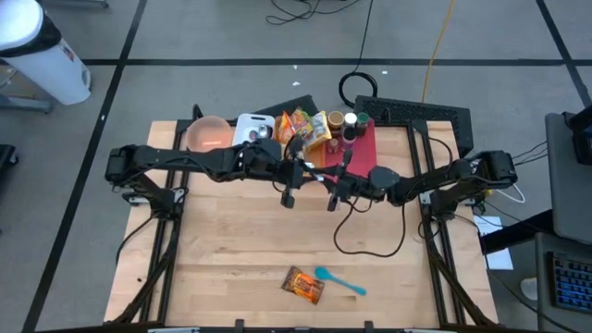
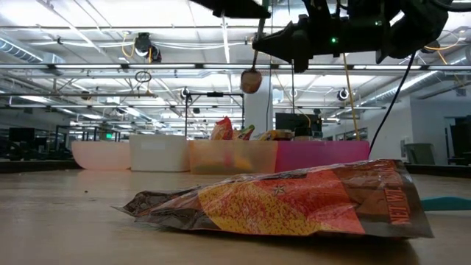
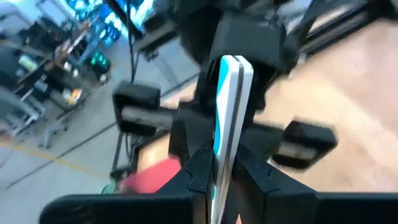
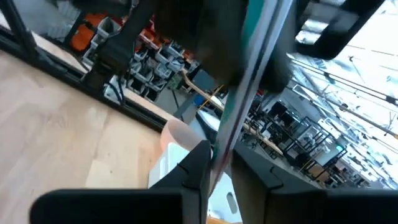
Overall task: Pick & Place Food Item
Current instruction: Put the blue patterned spoon into the white bin
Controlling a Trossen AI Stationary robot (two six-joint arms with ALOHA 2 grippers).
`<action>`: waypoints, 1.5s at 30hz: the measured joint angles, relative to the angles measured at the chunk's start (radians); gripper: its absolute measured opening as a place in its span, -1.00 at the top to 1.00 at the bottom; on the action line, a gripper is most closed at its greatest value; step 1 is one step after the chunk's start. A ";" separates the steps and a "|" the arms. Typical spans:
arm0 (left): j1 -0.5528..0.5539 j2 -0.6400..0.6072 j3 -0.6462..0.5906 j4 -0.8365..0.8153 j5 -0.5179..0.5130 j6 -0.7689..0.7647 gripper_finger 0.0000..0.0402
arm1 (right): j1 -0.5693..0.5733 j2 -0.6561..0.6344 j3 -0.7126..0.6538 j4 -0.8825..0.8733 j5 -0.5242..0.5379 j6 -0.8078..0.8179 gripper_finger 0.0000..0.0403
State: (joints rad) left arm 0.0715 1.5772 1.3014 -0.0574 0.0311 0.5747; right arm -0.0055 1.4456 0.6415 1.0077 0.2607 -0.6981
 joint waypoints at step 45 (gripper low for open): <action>-0.054 -0.009 -0.003 -0.006 -0.015 0.076 0.80 | -0.014 -0.002 0.001 -0.016 -0.049 0.088 0.47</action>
State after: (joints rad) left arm 0.0177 1.5681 1.2987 -0.0630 0.0157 0.6504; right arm -0.0200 1.4437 0.6422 0.9913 0.2117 -0.6102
